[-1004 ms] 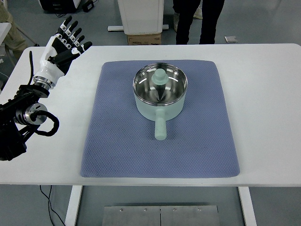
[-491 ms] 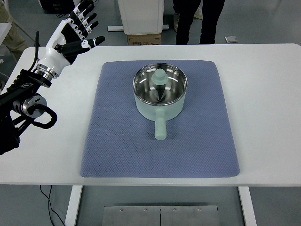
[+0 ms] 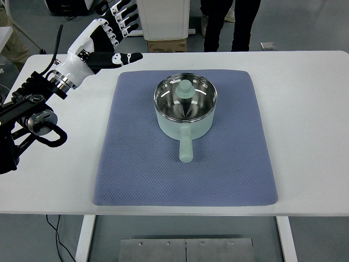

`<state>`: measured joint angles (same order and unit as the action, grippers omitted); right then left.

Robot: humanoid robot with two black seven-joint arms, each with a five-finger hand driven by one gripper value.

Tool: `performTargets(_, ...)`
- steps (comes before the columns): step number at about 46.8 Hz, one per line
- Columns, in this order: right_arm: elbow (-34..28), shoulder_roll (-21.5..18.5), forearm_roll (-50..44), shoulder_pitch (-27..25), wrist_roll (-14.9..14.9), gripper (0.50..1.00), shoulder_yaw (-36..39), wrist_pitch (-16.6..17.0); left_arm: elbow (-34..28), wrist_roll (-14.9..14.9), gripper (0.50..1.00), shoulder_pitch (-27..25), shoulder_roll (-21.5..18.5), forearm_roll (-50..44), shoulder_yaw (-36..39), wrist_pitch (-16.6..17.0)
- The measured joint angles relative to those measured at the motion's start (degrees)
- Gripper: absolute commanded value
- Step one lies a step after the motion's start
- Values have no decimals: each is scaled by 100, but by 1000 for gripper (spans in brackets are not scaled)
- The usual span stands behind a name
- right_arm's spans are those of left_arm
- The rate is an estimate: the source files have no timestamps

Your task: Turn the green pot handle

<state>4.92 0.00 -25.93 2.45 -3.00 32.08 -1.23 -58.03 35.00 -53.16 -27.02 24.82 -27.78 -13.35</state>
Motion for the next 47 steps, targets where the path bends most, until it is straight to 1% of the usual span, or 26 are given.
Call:
performTargets(7, 0, 0, 0, 0, 1, 1000, 0, 0, -257, 0, 1000, -28, -52, 83, 1, -25)
performTargets(13, 0, 0, -2, 1, 1, 1000, 0, 0, -350, 0, 1000, -46, -80, 119, 7, -208)
performTargets(18, 0, 0, -3, 1, 0, 1000, 0, 0, -472, 0, 1000, -94, -104, 200, 9, -250)
performTargets(32, 0, 0, -2, 0, 1, 1000, 3, 0, -890, 0, 1000, -260, -230, 1168, 13, -255)
performTargets(38, 0, 0, -2, 1, 0, 1000, 2, 0, -1136, 0, 1000, -346, -298, 1449, 19, -401)
performTargets(47, 0, 0, -2, 1, 0, 1000, 0, 0, -1451, 0, 1000, -545, -320, 1925, 24, -459)
